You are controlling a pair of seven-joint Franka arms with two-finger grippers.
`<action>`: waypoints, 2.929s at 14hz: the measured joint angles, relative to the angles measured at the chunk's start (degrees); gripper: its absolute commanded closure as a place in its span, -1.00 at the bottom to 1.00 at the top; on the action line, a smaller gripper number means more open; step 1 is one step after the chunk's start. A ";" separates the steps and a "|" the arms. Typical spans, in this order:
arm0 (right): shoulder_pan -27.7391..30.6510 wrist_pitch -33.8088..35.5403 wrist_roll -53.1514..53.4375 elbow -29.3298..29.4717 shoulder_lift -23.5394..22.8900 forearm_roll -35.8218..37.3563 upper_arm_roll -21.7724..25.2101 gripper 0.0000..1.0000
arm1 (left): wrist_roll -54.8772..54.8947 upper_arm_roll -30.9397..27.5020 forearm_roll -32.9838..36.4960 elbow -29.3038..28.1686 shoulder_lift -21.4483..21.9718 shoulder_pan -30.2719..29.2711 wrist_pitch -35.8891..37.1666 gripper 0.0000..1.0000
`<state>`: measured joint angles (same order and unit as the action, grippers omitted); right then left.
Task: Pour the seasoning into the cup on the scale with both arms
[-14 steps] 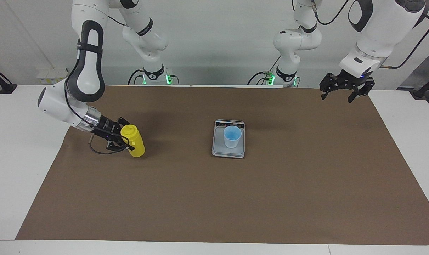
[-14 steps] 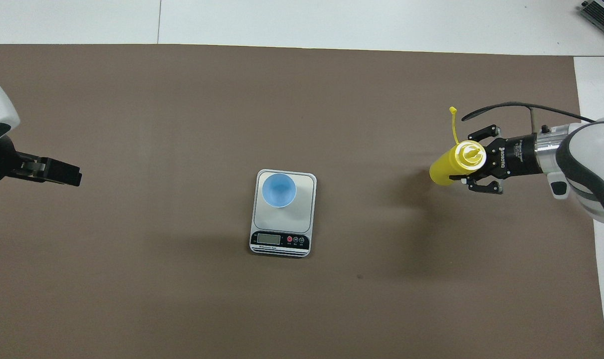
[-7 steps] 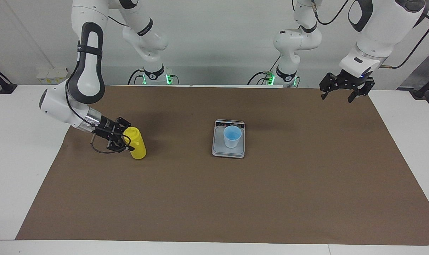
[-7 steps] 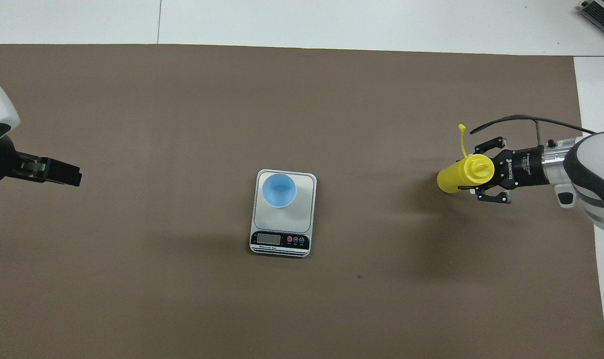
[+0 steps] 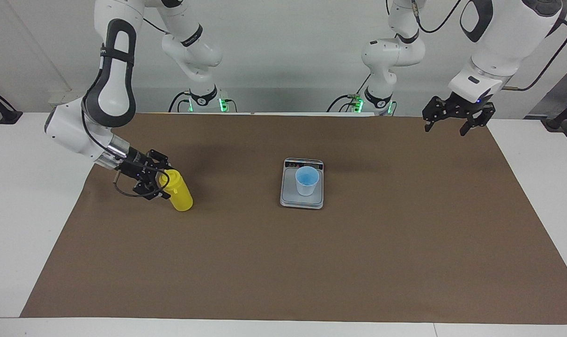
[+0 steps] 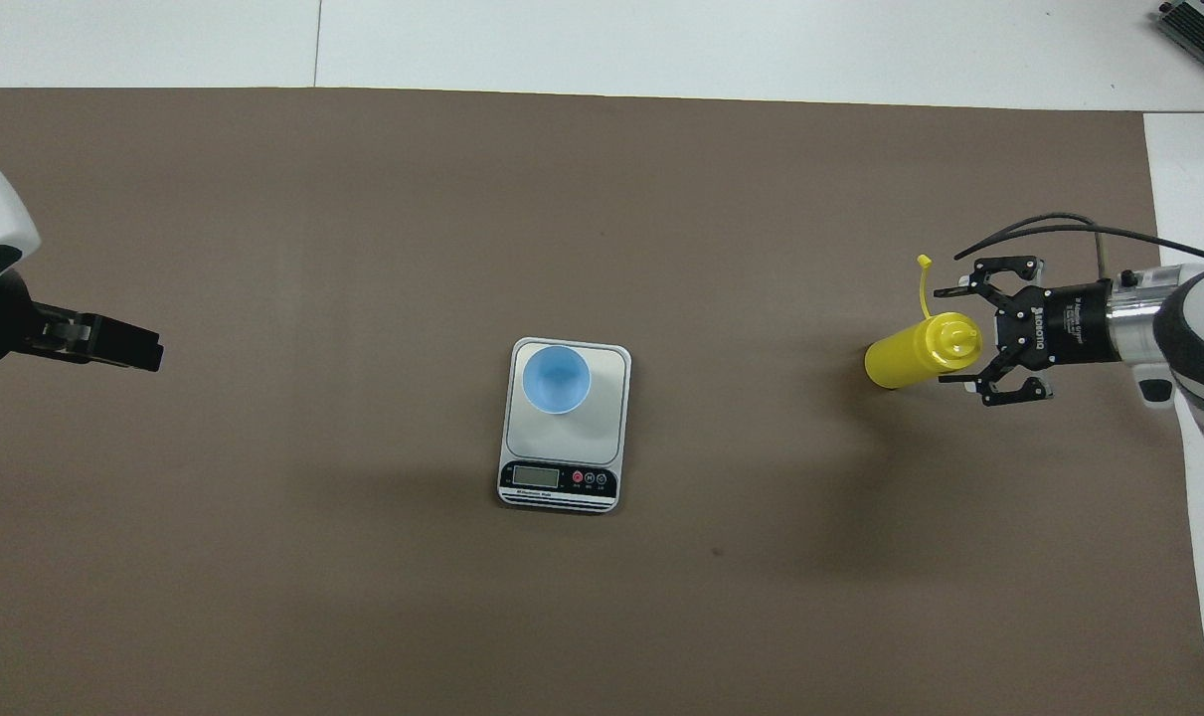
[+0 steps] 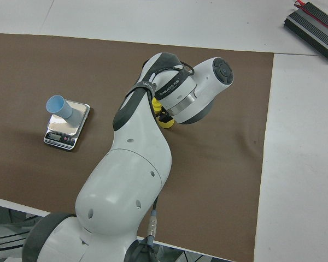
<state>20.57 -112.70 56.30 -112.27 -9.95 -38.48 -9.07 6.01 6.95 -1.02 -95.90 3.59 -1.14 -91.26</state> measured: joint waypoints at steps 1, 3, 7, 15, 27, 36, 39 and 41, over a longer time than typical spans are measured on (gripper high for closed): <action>-0.07 0.00 -0.33 0.49 0.98 2.15 -0.12 -1.00 | 0.00 0.00 0.00 0.00 0.00 0.00 0.00 -1.00; -0.20 -0.01 -2.67 1.65 2.76 6.66 -0.36 -1.00 | 0.00 0.00 0.00 0.00 0.00 0.00 0.00 -1.00; -1.89 -0.01 -9.16 4.04 5.09 15.11 -0.61 -1.00 | 0.00 0.00 0.00 0.00 0.00 0.00 0.00 -1.00; -14.47 0.21 -13.34 7.64 9.76 36.71 -0.90 -1.00 | 0.00 0.00 0.00 0.00 0.00 0.00 0.00 -1.00; -21.75 16.48 -26.36 16.30 10.08 44.12 -1.31 -1.00 | 0.00 0.00 0.00 0.00 0.00 0.00 0.00 -1.00; -19.91 17.28 -40.41 13.91 12.58 42.08 -1.34 -1.00 | 0.00 0.00 0.00 0.00 0.00 0.00 0.00 -1.00; -19.79 16.32 -40.96 13.89 12.58 42.00 -1.36 -1.00 | 0.00 0.00 0.00 0.00 0.00 0.00 0.00 -1.00; -19.79 15.04 -40.99 13.87 12.55 41.98 -1.37 -1.00 | 0.00 0.00 0.00 0.00 0.00 0.00 0.00 -1.00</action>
<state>0.78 -97.66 15.30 -98.41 2.60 3.50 -10.44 6.01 6.95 -1.02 -95.90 3.59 -1.14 -91.26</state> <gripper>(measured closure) 0.000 0.000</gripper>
